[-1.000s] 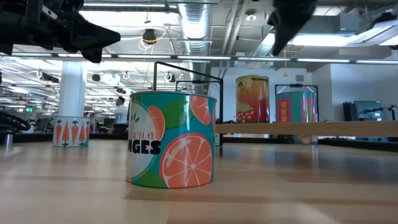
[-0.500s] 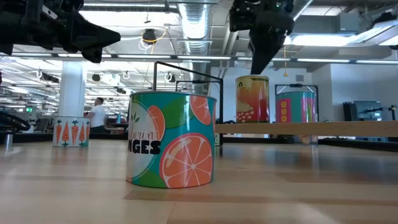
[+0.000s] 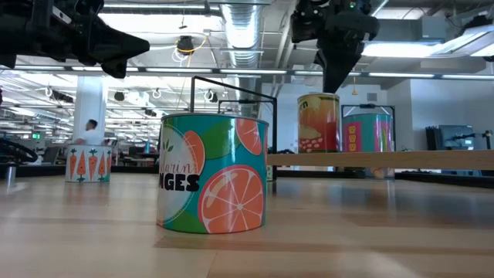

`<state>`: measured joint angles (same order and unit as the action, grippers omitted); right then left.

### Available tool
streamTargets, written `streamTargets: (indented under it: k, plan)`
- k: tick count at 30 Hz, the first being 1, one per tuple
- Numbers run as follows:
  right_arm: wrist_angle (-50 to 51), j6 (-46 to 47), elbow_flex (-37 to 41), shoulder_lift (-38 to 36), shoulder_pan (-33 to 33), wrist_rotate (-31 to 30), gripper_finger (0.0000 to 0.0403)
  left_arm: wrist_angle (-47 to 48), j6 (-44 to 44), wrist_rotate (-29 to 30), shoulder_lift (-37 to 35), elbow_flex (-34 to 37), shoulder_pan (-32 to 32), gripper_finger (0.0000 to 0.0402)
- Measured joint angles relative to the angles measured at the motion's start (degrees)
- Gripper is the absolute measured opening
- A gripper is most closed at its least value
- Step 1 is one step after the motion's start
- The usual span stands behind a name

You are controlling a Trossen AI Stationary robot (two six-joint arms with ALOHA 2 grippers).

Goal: Pick and place cans onto a shelf
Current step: Adjust the large canned corn on the shelf, then put the top large canned peaches on the shelf

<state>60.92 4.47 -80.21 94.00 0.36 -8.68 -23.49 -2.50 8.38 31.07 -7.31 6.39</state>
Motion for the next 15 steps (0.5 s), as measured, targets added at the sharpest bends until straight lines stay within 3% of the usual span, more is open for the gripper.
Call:
streamTargets:
  k: [9, 15]
  plan:
    - [-0.7, -0.6, 0.0, -1.0, 0.0, -0.5, 0.0013, 0.0, 0.0, 0.0, 0.0, 0.0, 0.0, 0.0000]
    - [-6.8, -3.2, 0.9, -6.8, 1.2, -6.2, 0.0009, 0.0, -0.9, 0.0, 0.0, 0.0, 0.0, 0.0000]
